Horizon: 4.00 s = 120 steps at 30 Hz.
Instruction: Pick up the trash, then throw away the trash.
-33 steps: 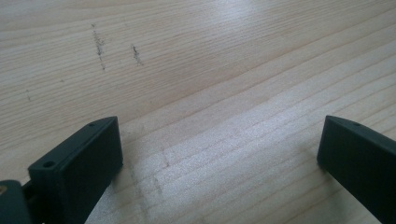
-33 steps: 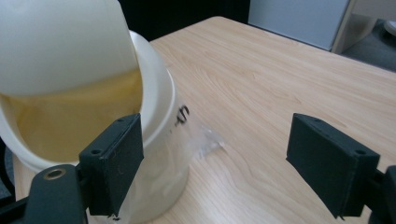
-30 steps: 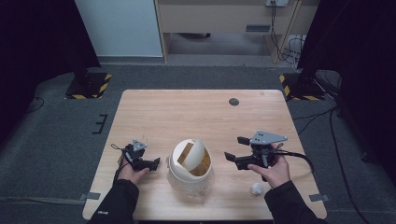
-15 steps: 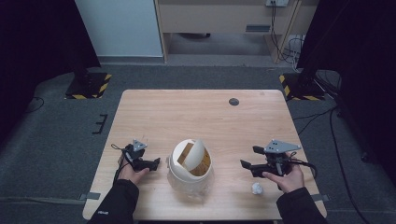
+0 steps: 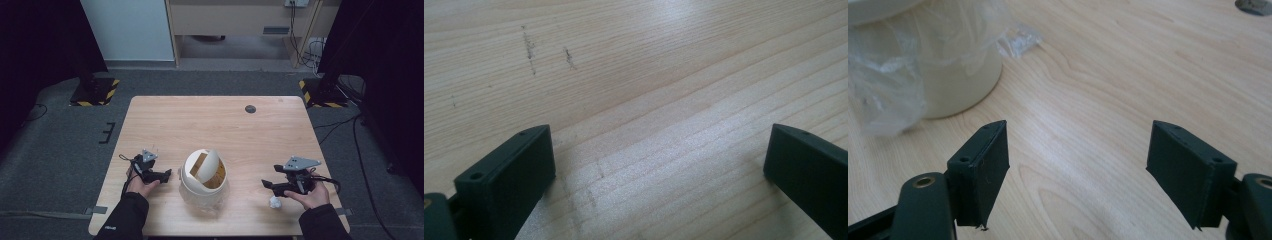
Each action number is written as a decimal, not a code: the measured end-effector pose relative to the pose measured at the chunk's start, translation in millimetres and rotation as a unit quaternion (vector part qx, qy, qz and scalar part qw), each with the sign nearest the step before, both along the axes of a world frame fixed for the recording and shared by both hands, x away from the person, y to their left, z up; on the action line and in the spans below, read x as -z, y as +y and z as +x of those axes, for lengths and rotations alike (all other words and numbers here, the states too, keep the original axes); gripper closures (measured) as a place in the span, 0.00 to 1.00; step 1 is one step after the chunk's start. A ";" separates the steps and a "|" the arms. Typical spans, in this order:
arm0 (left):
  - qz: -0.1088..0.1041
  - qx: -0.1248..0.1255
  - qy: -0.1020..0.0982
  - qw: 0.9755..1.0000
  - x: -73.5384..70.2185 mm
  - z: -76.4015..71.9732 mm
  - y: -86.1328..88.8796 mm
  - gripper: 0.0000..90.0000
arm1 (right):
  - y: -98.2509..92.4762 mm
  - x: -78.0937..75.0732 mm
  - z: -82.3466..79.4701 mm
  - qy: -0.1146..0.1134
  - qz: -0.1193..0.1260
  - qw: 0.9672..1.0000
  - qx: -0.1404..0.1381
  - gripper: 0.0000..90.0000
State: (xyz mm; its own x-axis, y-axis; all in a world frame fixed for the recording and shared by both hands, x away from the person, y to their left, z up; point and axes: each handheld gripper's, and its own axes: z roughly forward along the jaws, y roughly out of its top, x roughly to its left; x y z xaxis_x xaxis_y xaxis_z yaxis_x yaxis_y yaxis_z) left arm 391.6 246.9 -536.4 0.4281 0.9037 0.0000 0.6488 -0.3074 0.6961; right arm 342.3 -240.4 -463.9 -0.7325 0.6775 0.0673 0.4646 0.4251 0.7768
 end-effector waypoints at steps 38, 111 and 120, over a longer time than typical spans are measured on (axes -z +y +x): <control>0.000 0.000 0.000 1.000 0.0 0.0 0.0 0.00 | -13.3 36.5 -23.7 0.092 -0.104 0.987 -0.081 0.47; 0.000 0.000 0.000 1.000 0.0 -0.1 -0.1 0.00 | -23.4 -19.7 -13.2 0.000 0.076 0.997 0.013 0.73; 0.000 0.000 0.000 1.000 0.0 -0.1 -0.1 0.00 | -24.3 -30.7 -11.3 -0.020 0.101 0.994 0.020 0.73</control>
